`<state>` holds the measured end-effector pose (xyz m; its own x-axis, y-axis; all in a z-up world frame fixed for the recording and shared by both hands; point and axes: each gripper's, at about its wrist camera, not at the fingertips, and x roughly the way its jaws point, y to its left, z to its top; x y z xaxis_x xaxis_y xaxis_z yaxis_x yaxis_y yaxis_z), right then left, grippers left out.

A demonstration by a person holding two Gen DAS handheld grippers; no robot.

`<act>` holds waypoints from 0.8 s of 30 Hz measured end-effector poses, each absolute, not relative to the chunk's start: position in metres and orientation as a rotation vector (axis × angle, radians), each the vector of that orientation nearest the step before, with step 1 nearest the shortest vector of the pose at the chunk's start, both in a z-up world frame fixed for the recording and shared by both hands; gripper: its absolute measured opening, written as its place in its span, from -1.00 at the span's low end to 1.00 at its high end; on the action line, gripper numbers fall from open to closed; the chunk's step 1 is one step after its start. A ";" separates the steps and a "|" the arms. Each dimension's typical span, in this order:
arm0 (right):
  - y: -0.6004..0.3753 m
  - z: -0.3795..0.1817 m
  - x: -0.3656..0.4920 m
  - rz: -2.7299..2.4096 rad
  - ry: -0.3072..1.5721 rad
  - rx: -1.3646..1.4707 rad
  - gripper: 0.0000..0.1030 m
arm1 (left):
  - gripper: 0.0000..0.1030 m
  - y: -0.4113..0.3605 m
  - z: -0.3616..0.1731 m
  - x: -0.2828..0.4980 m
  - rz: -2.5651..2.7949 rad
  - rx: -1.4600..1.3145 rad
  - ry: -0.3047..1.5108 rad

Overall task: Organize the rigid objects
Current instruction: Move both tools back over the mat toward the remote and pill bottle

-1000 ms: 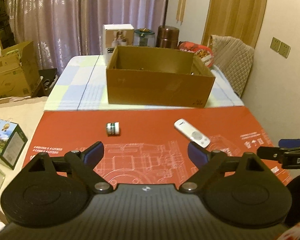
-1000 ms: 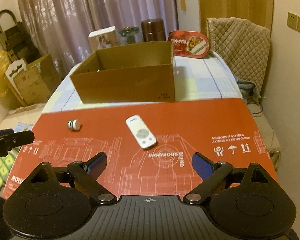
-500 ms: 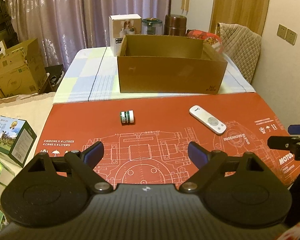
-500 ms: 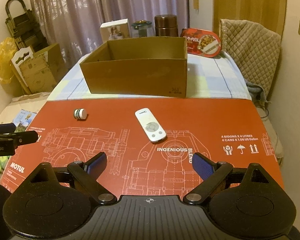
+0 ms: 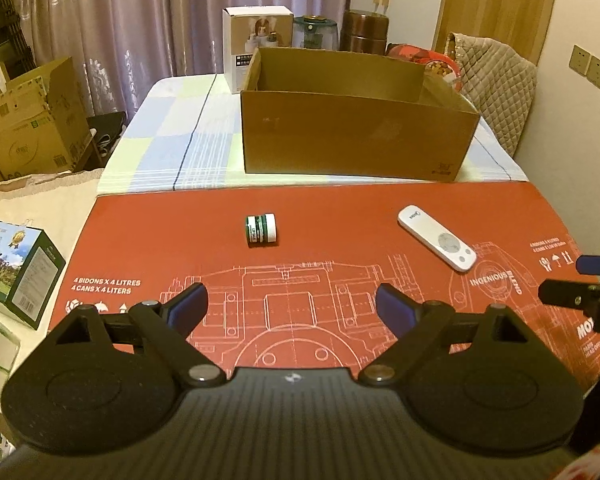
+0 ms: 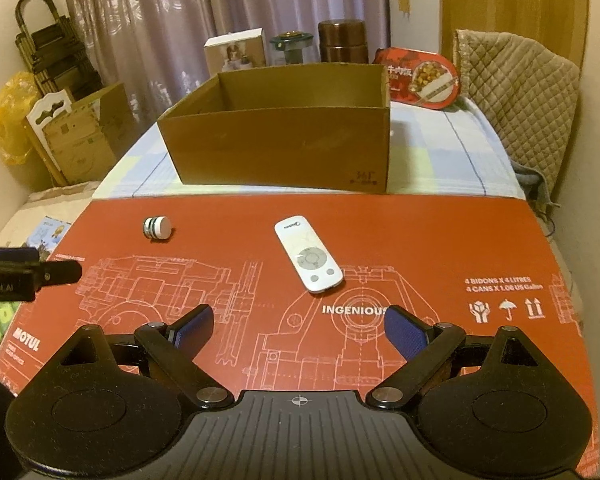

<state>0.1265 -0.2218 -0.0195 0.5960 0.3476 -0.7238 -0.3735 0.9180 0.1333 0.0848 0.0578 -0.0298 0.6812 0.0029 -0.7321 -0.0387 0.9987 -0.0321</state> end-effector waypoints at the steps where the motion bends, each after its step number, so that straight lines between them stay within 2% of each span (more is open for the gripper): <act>1: -0.221 -0.022 0.129 0.421 0.834 -0.040 0.74 | 0.72 0.058 -0.032 0.088 0.025 -0.046 0.822; 24: -0.187 -0.101 0.212 0.582 0.800 -0.208 0.73 | 0.72 0.068 -0.092 0.167 0.032 -0.098 0.824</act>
